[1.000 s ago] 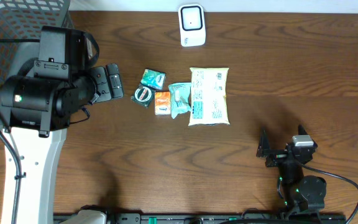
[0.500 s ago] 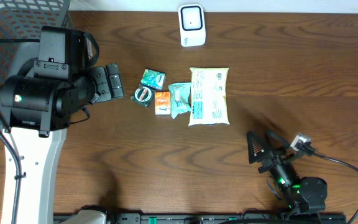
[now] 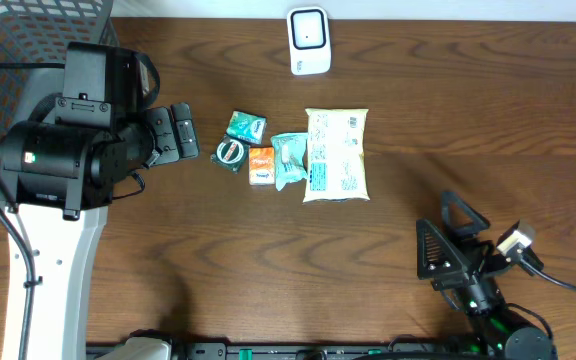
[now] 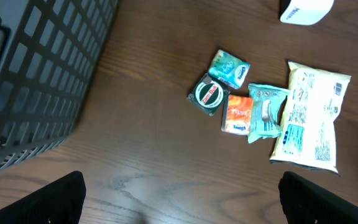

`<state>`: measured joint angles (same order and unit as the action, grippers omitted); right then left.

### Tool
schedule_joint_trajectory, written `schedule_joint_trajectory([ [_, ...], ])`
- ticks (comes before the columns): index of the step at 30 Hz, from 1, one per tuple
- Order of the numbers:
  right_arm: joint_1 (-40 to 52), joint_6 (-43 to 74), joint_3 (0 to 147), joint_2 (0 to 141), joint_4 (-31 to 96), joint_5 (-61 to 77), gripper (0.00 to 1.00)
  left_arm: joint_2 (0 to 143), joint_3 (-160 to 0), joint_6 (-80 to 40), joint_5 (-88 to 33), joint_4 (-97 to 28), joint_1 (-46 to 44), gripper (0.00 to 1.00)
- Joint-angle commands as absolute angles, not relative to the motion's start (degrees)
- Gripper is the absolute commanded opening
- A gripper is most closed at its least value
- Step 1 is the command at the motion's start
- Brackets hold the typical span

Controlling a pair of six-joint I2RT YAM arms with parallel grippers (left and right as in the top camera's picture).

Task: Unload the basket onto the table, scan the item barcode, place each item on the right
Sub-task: 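Raise the right gripper from rest and swing it toward the items, then lower the right gripper onto the large white snack bag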

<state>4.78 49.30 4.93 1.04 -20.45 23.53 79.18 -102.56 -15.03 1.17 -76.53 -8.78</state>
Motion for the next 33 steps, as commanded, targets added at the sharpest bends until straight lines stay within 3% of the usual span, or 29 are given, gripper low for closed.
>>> schedule_joint_trajectory([
  [1,4.6,35.7,12.4,3.2,-16.0,22.2,0.99,79.1,-102.2,-15.3,0.8,-76.8,-8.6,0.98],
  [12,4.6,20.5,38.0,29.3,3.4,20.9,0.99,79.1,-102.2,-15.3,0.8,-76.8,-8.6,0.98],
  [24,4.6,10.7,82.0,75.8,43.5,26.3,0.99,79.1,-102.2,-15.3,0.8,-76.8,-8.6,0.98],
  [33,4.6,10.7,86.0,92.3,46.3,29.3,0.99,79.1,-102.2,-15.3,0.8,-76.8,-8.6,0.98],
])
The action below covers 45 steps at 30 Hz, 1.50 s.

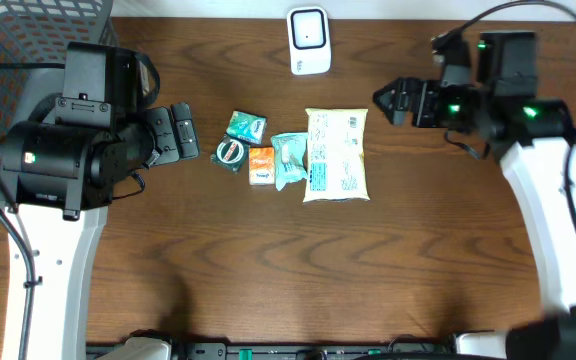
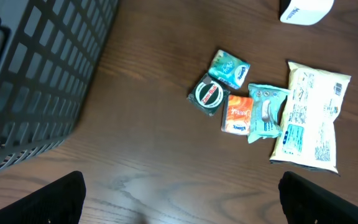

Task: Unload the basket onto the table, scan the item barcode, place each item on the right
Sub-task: 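Lower the right gripper onto the large white snack bag, then pinch the white bag's edge with the right gripper and flip it over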

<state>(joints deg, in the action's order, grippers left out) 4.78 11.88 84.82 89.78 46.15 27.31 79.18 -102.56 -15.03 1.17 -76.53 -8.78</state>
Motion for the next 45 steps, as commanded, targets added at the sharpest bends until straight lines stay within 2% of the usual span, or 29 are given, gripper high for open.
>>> schedule_joint_trajectory([
  [1,4.6,10.7,86.0,93.6,46.4,29.4,0.99,79.1,-102.2,-15.3,0.8,-76.8,-8.6,0.98],
  [14,7.6,10.7,85.8,104.1,51.9,32.1,0.98,79.1,-102.2,-15.3,0.8,-76.7,-8.6,0.98],
  [15,8.1,10.7,85.8,104.9,52.4,32.1,0.93,79.1,-102.2,-15.3,0.8,-76.8,-8.6,0.98],
  [21,12.7,10.7,84.7,108.0,53.6,32.1,0.77,79.1,-102.2,-15.3,0.8,-76.8,-8.6,0.98],
  [22,14.3,10.7,84.6,108.8,53.8,32.1,0.64,79.1,-102.2,-15.3,0.8,-76.8,-8.6,0.98],
  [24,16.1,10.7,84.6,109.1,53.8,32.0,0.48,79.1,-102.2,-15.3,0.8,-76.7,-8.6,0.97],
  [28,19.5,10.7,84.6,109.2,54.2,30.7,0.27,79.1,-102.2,-15.3,0.8,-76.8,-8.6,0.98],
  [32,22.7,16.1,84.6,109.2,55.8,23.4,0.2,79.1,-102.2,-15.3,0.8,-76.8,-8.6,0.98],
  [37,26.8,19.7,84.5,109.6,56.3,16.1,0.15,79.1,-102.2,-15.3,0.8,-76.8,-8.6,0.98],
  [39,29.0,22.1,84.5,110.2,55.7,12.9,0.09,79.1,-102.2,-15.3,0.8,-76.8,-8.6,0.98],
  [45,31.6,27.3,84.5,112.9,55.3,5.5,0.03,79.1,-102.2,-15.3,0.8,-76.8,-8.6,0.98],
])
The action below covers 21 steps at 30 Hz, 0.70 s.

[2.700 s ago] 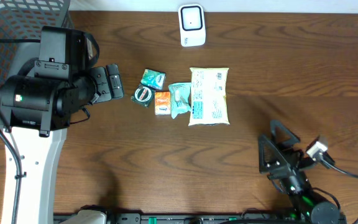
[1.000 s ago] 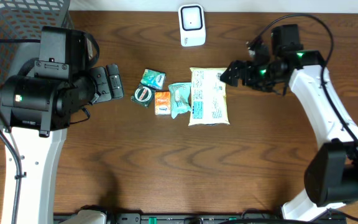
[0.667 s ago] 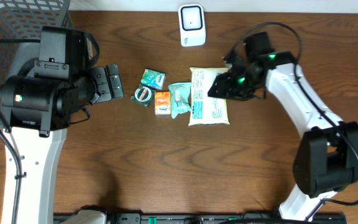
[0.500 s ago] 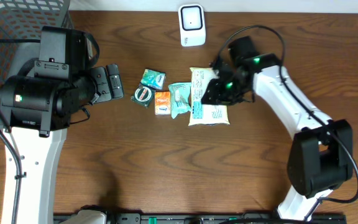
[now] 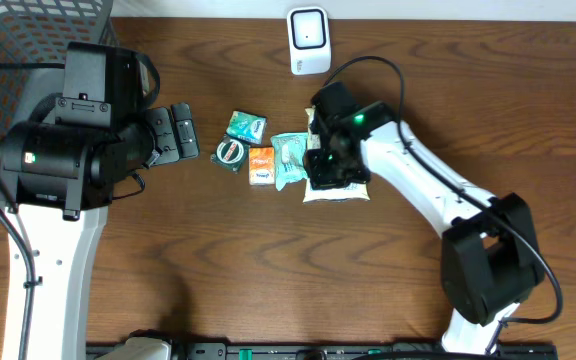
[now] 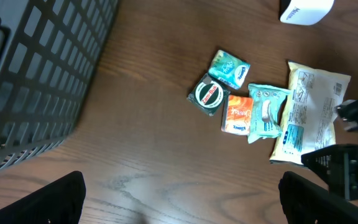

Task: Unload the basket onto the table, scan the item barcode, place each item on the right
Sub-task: 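Pinch the white bag's edge with the right gripper and flip it over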

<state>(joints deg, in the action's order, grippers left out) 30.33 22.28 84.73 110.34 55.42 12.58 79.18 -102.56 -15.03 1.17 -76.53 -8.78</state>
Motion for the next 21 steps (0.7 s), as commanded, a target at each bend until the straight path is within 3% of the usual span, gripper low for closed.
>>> schedule_joint_trajectory([
  [1,31.7,27.5,84.5,113.5,55.3,5.4,0.03,79.1,-102.2,-15.3,0.8,-76.8,-8.6,0.98],
  [10,28.9,27.4,84.5,117.1,57.3,0.0,0.01,79.1,-102.2,-15.3,0.8,-76.8,-8.6,0.98],
  [21,16.8,25.5,87.5,115.1,65.0,-0.4,0.01,79.1,-102.2,-15.3,0.8,-76.8,-8.6,0.98],
])
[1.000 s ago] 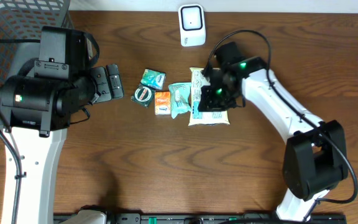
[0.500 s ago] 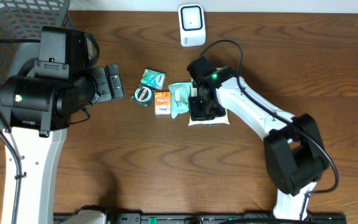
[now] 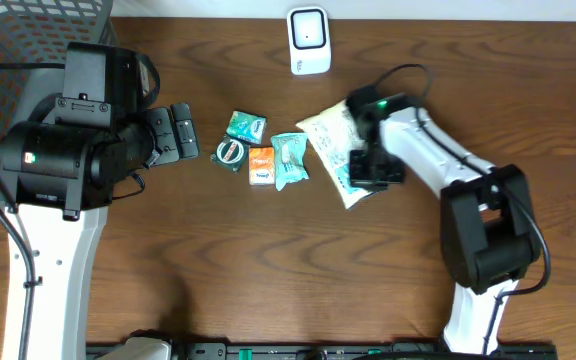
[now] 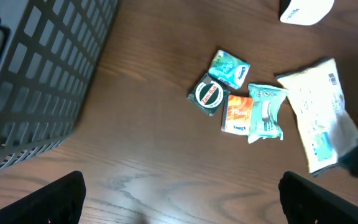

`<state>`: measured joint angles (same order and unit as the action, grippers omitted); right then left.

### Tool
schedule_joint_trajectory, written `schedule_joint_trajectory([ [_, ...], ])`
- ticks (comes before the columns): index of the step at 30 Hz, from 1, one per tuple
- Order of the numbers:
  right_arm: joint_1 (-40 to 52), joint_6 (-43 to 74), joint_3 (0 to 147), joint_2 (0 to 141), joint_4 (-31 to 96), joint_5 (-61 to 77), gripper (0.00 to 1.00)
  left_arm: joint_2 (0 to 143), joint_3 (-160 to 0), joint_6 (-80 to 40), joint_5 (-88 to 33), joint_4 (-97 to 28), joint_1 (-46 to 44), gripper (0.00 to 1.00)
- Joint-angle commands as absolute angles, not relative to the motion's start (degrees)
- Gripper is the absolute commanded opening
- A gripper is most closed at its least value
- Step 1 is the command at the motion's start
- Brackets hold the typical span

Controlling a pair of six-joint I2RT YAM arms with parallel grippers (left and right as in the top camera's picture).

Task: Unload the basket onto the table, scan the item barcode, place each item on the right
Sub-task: 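Pinch the white bag's edge with the right gripper and flip it over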

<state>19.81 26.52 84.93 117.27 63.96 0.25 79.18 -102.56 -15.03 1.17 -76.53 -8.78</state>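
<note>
A cream snack packet point(image 3: 330, 138) lies tilted on the wooden table, its near right end in my right gripper point(image 3: 371, 168), which is shut on it. In the left wrist view the packet point(image 4: 319, 106) slants at the right, the dark right gripper at its lower end. The white barcode scanner point(image 3: 308, 41) stands at the back edge, and a corner of the scanner point(image 4: 304, 9) shows at the top. My left gripper point(image 3: 185, 132) hangs open and empty left of the items; its dark fingertips point(image 4: 58, 200) frame bare wood.
Left of the packet lies a cluster: a green sachet point(image 3: 246, 126), a round tin point(image 3: 230, 152), an orange pack point(image 3: 261, 164) and a teal pack point(image 3: 289, 158). A dark wire basket point(image 3: 8, 40) fills the far left corner.
The cream packet has swung from lying straight to lying tilted and shifted right, with my right gripper now at its lower right end instead of over its left side. The left arm is unchanged.
My right arm was folded at the table's front right. Then it was raised at the back right, near the packet. Then its gripper was down on the cream packet. Now the packet is turned and held. The left arm stayed still throughout.
</note>
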Motion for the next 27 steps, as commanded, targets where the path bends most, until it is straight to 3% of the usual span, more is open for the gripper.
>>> schedule_joint_trajectory([
  [1,15.8,24.2,88.3,114.8,65.7,1.1,0.01,79.1,-102.2,-15.3,0.8,-76.8,-8.6,0.98],
  [7,12.7,15.9,91.4,114.5,68.1,20.4,0.08,79.1,-102.2,-15.3,0.8,-76.8,-8.6,0.98],
  [10,13.6,11.2,90.6,114.5,67.4,29.3,0.05,79.1,-102.2,-15.3,0.8,-76.8,-8.6,0.98],
  [14,16.9,9.9,88.4,114.5,64.4,25.4,0.05,79.1,-102.2,-15.3,0.8,-76.8,-8.6,0.98],
  [19,21.0,16.6,84.1,114.5,57.7,22.0,0.01,79.1,-102.2,-15.3,0.8,-76.8,-8.6,0.98],
  [27,20.4,27.5,81.6,114.5,53.3,5.9,0.04,79.1,-102.2,-15.3,0.8,-76.8,-8.6,0.98],
])
